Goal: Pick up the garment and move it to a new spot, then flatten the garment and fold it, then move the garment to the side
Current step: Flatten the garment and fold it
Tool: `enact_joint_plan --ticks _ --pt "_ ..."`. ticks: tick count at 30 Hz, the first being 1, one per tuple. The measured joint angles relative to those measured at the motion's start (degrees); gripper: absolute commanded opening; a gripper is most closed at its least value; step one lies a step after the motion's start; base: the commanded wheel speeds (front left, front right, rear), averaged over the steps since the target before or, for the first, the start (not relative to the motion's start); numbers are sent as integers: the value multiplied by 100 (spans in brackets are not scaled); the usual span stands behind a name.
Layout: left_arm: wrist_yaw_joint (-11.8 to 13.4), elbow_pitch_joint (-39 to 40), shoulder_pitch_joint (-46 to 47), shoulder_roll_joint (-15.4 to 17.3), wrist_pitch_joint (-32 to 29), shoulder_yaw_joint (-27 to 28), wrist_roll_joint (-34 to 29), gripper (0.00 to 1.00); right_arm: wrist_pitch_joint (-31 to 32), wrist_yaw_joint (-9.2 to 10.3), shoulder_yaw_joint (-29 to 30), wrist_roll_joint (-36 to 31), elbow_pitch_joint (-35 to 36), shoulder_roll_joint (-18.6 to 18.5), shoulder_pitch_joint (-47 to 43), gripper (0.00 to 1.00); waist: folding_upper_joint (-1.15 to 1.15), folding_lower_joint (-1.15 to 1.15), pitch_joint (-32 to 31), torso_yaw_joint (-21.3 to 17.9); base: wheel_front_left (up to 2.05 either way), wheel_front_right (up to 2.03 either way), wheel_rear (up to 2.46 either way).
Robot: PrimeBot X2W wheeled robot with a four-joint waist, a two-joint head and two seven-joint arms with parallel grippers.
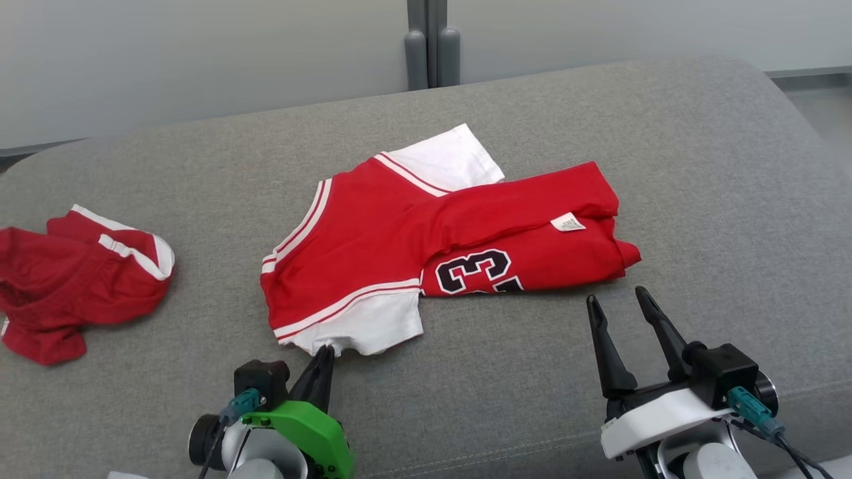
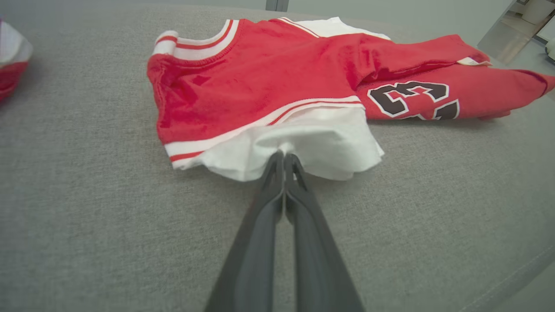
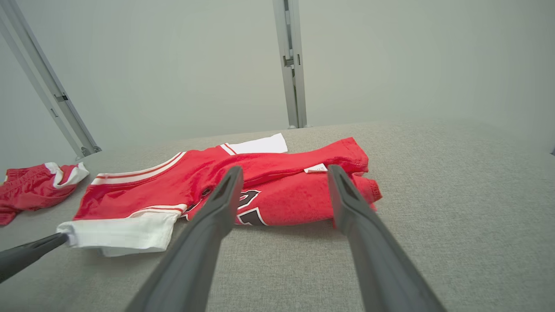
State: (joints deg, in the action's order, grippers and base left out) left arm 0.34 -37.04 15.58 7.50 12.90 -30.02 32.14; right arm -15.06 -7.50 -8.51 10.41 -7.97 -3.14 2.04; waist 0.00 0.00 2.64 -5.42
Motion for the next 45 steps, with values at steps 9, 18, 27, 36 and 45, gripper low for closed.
enact_joint_plan --ticks 9,18,27,36,45 --pt "604 2307 -919 853 -1246 -83 -62 0 0 -1 -14 60 24 23 -53 100 0 0 -49 253 0 0 0" --pt "1061 3466 -1525 1371 -2201 -81 2 0 1 0 -4 134 57 24 -48 100 0 0 48 270 0 0 0" --pt "1456 2921 -1535 918 -1419 350 151 100 0 0 47 156 63 24 18 100 0 0 60 158 0 0 0" --pt "1640 3030 -1731 310 163 1120 188 100 0 0 131 78 78 27 -113 100 0 0 -159 126 0 0 0" --pt "1194 3354 -2263 -280 223 1847 -627 100 0 0 281 -54 187 25 -334 100 0 0 -358 77 0 0 0"
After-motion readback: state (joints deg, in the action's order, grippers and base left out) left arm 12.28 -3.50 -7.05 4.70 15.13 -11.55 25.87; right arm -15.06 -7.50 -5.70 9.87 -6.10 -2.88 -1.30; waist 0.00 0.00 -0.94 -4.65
